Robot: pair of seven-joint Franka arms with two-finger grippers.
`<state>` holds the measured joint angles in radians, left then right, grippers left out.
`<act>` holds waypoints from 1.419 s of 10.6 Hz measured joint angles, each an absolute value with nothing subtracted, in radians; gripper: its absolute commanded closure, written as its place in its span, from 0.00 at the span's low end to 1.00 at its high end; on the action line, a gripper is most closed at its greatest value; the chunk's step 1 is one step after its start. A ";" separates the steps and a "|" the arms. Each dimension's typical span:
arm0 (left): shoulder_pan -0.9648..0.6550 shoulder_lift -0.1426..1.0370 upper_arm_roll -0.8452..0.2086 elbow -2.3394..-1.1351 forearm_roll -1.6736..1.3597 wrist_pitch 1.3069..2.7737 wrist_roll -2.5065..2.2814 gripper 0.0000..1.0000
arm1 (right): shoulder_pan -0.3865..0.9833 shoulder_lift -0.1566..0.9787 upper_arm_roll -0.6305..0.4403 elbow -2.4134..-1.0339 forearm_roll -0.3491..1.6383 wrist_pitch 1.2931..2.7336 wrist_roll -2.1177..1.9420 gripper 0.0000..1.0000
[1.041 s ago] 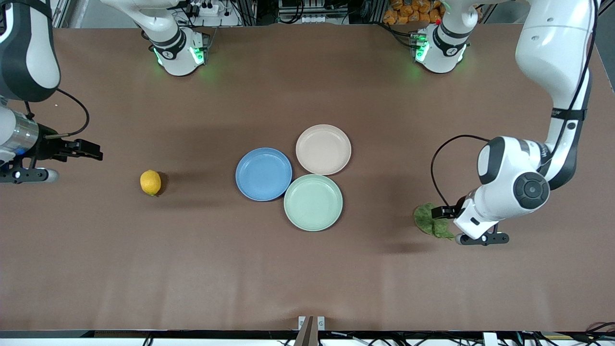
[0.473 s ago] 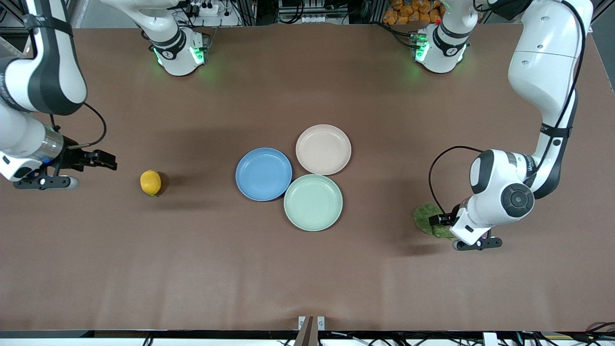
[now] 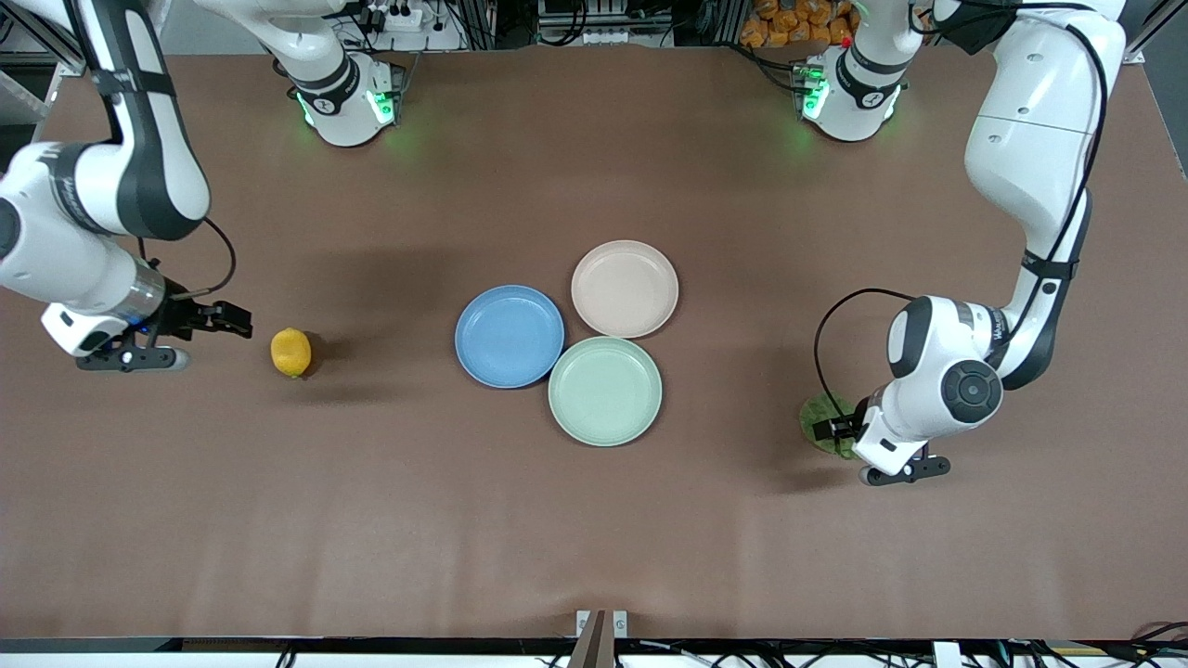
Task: Place lemon and lettuce in plates
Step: 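Grasp the lettuce with the left gripper while the right gripper grasps the lemon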
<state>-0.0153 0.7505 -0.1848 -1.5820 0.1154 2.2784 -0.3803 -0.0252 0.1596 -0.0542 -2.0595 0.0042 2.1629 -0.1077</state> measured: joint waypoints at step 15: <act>-0.029 0.787 -0.192 -1.563 0.178 2.306 -0.384 1.00 | 0.000 0.328 -0.049 -2.242 0.004 2.574 -0.109 0.00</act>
<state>-0.0289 0.7868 -0.1916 -1.5628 0.1782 2.3058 -0.3840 0.0001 0.3284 -0.0488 -2.2421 0.0042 2.5739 -0.1085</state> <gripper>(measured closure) 0.960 0.000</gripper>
